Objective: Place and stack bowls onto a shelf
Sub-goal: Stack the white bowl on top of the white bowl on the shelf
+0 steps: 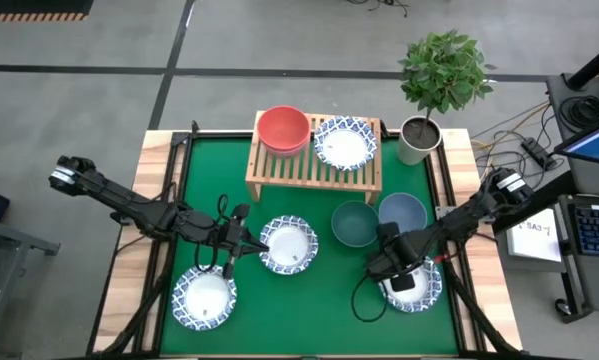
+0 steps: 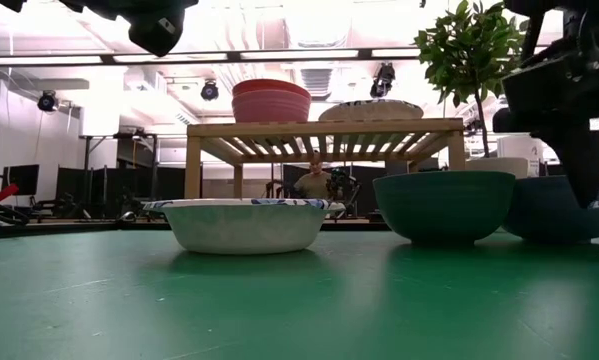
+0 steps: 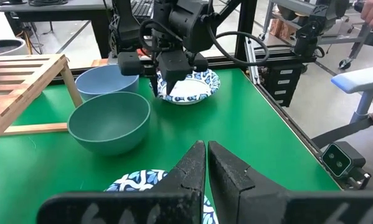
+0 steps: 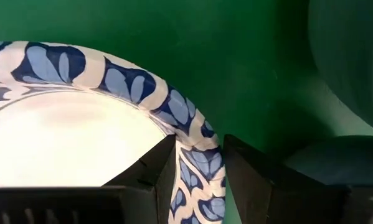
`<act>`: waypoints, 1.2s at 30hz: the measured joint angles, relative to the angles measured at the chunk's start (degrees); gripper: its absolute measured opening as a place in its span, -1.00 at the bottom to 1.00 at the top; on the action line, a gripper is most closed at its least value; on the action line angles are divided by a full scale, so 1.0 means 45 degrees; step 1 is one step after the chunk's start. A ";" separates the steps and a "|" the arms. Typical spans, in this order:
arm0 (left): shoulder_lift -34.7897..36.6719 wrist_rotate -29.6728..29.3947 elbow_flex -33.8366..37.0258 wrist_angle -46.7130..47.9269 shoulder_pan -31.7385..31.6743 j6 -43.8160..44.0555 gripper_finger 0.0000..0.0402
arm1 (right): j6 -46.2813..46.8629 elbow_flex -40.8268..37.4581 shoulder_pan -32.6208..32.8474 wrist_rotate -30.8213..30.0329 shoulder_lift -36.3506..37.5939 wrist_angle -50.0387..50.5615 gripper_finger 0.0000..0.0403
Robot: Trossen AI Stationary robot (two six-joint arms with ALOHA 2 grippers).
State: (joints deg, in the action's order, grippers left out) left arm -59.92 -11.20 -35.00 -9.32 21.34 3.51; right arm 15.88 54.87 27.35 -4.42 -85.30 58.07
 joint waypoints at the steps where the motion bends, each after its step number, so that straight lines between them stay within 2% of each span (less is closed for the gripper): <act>1: 0.0000 -0.0004 0.0000 0.0000 0.0000 0.0000 -0.99 | 0.0000 -0.0089 0.0000 0.0045 0.0000 -0.0161 -0.39; 11: 0.0000 -0.0005 0.0000 0.0000 0.0000 0.0000 -0.99 | 0.0034 -0.0355 0.0000 0.0338 0.0000 -0.0808 -0.43; 14: 0.0000 -0.0003 0.0000 0.0000 0.0000 0.0000 -0.99 | 0.0152 -0.0355 0.0000 0.0347 0.0000 -0.0862 -0.54; 20: 0.0000 -0.0004 0.0000 -0.0005 0.0000 0.0000 -0.99 | 0.0387 -0.0350 0.0000 0.0380 0.0000 -0.1029 -0.89; 24: 0.0000 -0.0003 0.0000 -0.0010 0.0000 0.0005 -0.99 | 0.1171 0.0003 0.0000 0.0303 0.0089 -0.1019 -0.93; 32: 0.0000 -0.0005 0.0000 -0.0099 0.0000 0.0005 -0.99 | 0.2620 0.1259 0.0029 -0.1772 0.0194 -0.1326 -0.94; 36: 0.0000 -0.0005 0.0000 -0.0253 0.0000 0.0005 -0.99 | 0.2787 0.1264 0.0047 -0.2078 0.0194 -0.2914 -0.94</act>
State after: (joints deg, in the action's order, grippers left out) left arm -59.92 -11.22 -35.00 -10.46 21.34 3.53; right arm 28.42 60.56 27.57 -13.77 -84.42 44.96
